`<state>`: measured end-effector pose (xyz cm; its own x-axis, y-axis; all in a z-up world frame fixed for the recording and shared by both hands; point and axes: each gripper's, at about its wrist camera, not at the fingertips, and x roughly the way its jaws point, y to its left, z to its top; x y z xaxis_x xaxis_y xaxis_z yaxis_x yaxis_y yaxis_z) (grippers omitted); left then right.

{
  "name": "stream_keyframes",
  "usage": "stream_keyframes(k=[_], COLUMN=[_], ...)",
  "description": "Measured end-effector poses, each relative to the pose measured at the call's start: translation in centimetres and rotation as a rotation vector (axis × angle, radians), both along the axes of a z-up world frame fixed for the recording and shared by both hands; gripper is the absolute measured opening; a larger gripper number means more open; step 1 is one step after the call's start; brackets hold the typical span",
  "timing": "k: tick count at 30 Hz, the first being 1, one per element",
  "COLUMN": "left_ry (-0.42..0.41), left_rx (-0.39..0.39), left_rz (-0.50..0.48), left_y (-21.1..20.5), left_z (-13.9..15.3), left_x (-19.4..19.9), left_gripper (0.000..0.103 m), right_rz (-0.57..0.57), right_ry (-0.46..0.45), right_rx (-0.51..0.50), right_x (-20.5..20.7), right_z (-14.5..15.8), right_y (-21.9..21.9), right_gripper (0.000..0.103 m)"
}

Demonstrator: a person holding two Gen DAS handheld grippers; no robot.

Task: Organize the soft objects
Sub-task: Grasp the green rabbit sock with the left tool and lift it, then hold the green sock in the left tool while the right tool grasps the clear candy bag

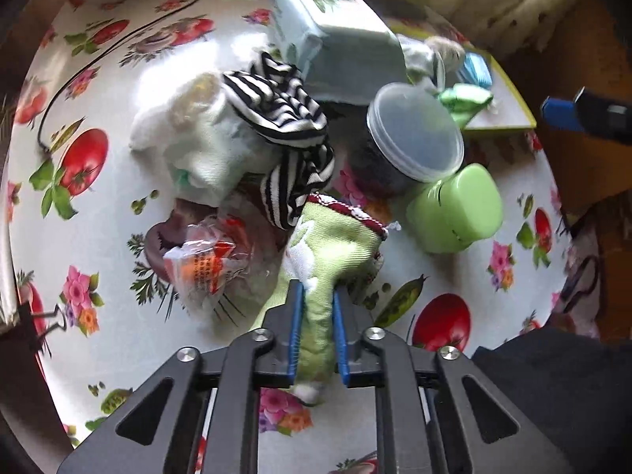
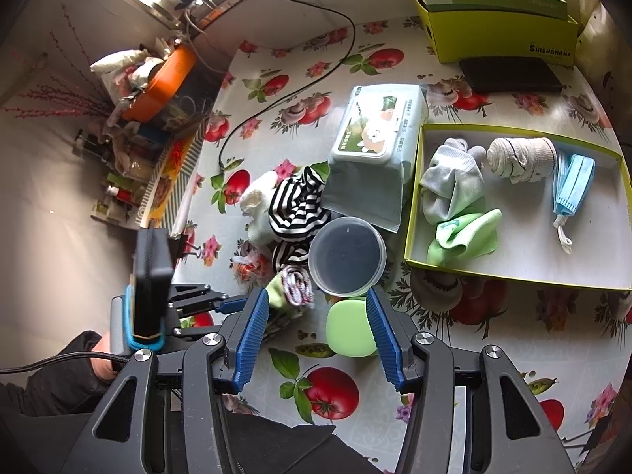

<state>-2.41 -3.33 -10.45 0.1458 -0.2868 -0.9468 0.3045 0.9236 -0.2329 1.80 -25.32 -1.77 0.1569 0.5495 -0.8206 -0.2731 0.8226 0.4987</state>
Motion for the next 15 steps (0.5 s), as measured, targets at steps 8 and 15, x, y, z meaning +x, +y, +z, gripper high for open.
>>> stream_keyframes(k=[8, 15], left_ry=[-0.046, -0.098], left_rx=[-0.124, -0.164], left_rz=[0.115, 0.263], left_y=[4.3, 8.8], left_z=[3.5, 5.6], left_x=[-0.2, -0.8], left_gripper=[0.012, 0.012], right_rz=[0.033, 0.114], right_ry=[0.002, -0.003], right_rx=[-0.006, -0.020], right_x=[0.7, 1.1], right_z=[-0.1, -0.2], right_y=[1.2, 4.2], right_gripper=[0.051, 0.051])
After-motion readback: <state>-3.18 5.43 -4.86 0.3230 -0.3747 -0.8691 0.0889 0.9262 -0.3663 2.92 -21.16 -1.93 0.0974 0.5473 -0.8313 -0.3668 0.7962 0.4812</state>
